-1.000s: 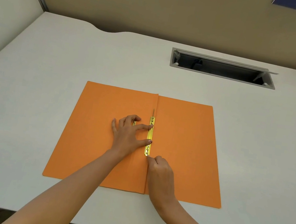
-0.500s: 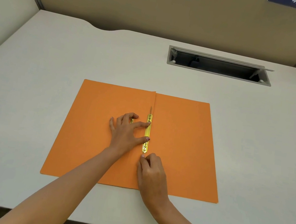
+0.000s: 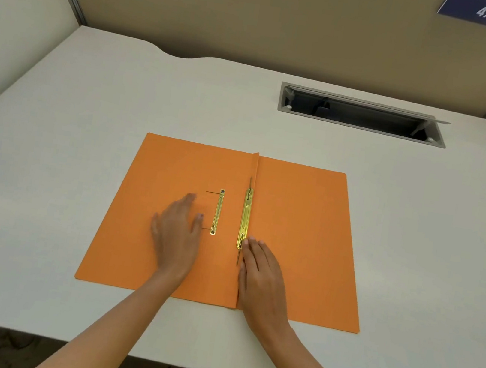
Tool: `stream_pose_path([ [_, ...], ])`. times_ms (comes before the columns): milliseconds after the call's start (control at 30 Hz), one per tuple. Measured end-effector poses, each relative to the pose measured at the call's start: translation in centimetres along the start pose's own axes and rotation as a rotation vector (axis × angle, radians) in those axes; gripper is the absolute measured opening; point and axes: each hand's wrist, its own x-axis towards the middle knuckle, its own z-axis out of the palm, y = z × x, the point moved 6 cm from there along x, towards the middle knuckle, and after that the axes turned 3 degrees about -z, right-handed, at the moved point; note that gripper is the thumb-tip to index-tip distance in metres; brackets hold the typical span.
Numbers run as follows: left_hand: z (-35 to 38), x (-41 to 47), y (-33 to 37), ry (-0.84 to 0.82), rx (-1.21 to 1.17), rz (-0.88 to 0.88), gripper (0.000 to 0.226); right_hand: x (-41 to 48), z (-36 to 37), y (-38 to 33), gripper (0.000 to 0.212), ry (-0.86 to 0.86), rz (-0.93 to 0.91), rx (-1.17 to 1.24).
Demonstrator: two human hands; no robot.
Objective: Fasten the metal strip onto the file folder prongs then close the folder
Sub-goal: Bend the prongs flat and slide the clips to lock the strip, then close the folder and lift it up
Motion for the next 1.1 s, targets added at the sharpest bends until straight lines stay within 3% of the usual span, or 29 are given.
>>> stream_pose_path([
  [100,-2.3,-0.4,-2.9,0.118,0.148,-0.207,0.052,0.2,0.5,0.4,0.038,0.005,-0.022,-0.069],
  [267,-3.6,-0.6,-6.1,0.066,0.179,-0.489,0.061,0.2,0.1,0.2,0.039,0.025,-0.065,-0.093],
  [600,-6.7,1.7,-7.5,0.057,0.136,-0.690,0.062,0.1,-0.1,0.3,0.039,0.009,-0.086,-0.084],
  [767,-7.4,1.6,-7.7,0.041,0.068,-0.708,0.050,0.1,-0.1,0.2,0.039,-0.001,-0.090,-0.080],
  [933,-8.4,1.5,-8.0,-0.037,-0.127,-0.779,0.069,0.1,-0.3,0.2,0.039,0.015,-0.091,-0.074],
  [1100,-8.2,0.4,-7.0,-0.080,0.080,-0.722,0.051,0.1,-0.3,0.1,0.039,0.028,-0.093,-0.067],
])
